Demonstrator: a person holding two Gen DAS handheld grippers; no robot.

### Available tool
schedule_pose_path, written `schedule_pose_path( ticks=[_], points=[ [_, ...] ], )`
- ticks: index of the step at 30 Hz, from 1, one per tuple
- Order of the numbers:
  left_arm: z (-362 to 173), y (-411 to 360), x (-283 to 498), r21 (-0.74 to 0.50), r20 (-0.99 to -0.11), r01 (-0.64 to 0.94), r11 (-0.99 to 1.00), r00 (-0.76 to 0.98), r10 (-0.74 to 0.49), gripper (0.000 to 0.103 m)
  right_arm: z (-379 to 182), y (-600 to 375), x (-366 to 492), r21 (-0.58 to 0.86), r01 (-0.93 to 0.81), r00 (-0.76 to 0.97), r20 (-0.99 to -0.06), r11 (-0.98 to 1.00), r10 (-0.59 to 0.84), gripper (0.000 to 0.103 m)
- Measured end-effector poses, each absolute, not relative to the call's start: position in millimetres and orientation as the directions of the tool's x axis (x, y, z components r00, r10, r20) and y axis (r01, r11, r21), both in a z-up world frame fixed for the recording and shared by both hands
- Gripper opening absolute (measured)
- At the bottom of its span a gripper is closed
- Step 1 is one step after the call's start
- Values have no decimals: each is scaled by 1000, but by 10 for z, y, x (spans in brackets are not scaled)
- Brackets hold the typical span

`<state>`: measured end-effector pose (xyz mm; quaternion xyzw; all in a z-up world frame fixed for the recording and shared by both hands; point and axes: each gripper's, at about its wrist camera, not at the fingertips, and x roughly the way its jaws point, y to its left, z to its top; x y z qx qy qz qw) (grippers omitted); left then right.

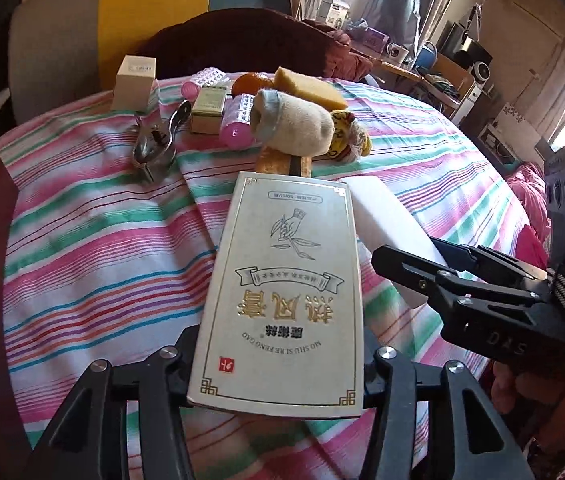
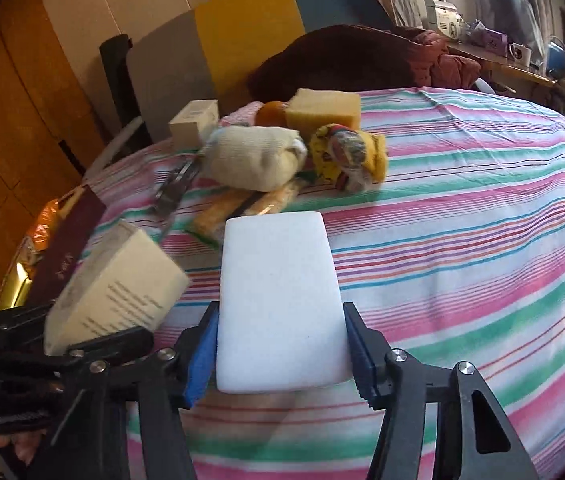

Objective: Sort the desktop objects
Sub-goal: 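Carry the white box and melamine sponge over the gold tray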

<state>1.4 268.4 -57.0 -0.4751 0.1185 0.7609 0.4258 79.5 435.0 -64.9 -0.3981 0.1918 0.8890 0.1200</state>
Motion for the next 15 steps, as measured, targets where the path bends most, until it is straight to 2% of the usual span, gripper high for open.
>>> schedule_pose_path(
  ticks=[6, 15],
  points=[
    [-459, 2448, 14, -261, -809, -745, -614, -178, 560, 53, -502, 4092, 803, 296, -324, -676, -737, -898, 1, 59],
    [-187, 1826, -153, -286, -765, -686, -670, -258, 591, 53, -224, 3618, 561, 338, -233, -702, -707, -912, -83, 58]
  ],
)
